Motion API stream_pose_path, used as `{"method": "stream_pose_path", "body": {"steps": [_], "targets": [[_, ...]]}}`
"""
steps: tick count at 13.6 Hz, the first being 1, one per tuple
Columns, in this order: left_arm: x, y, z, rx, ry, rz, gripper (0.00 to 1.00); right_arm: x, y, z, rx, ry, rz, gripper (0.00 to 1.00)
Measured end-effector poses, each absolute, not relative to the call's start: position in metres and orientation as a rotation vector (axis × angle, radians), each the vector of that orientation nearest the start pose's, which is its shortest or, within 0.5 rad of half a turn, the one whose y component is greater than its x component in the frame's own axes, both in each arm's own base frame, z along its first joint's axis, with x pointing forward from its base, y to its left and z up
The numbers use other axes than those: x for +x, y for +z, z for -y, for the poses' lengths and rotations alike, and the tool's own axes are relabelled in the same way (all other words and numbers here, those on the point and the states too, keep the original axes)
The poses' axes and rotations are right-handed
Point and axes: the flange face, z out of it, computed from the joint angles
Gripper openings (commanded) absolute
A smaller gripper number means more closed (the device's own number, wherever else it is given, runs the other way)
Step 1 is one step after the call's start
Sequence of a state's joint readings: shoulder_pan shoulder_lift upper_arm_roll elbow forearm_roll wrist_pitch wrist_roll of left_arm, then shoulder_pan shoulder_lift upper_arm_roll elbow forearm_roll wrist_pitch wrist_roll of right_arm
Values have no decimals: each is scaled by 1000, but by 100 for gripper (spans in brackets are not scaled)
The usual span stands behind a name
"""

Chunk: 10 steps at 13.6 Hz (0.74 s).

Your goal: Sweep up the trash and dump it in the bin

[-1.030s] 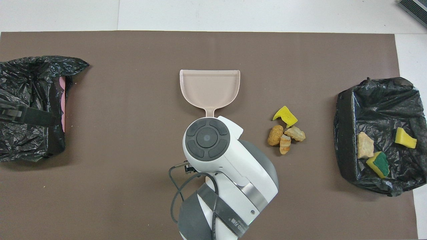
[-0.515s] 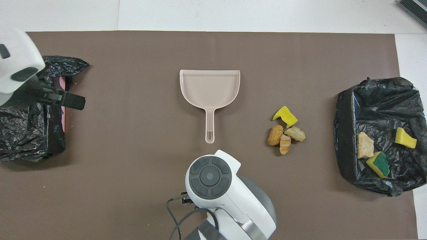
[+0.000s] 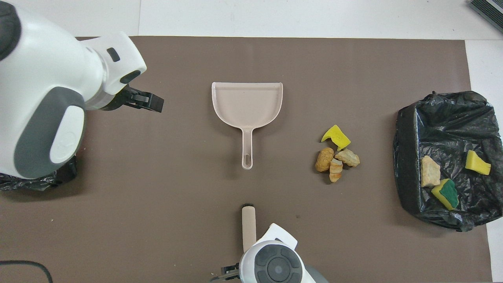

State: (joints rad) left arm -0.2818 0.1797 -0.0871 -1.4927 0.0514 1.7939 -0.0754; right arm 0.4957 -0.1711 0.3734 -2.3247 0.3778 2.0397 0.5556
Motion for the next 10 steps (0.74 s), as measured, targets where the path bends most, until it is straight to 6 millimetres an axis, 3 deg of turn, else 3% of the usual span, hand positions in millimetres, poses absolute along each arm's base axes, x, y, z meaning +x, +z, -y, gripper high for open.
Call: {"method": "stream_pose_path", "body": {"steps": [3, 7, 10], "targets": [[586, 545, 274, -3122, -194, -382, 100, 273, 381, -372, -2972, 386, 151, 100], [575, 476, 362, -3146, -204, -252, 100, 250, 350, -381, -2969, 337, 194, 100], [563, 438, 395, -3169, -213, -191, 100, 241, 338, -380, -2980, 354, 210, 100]]}}
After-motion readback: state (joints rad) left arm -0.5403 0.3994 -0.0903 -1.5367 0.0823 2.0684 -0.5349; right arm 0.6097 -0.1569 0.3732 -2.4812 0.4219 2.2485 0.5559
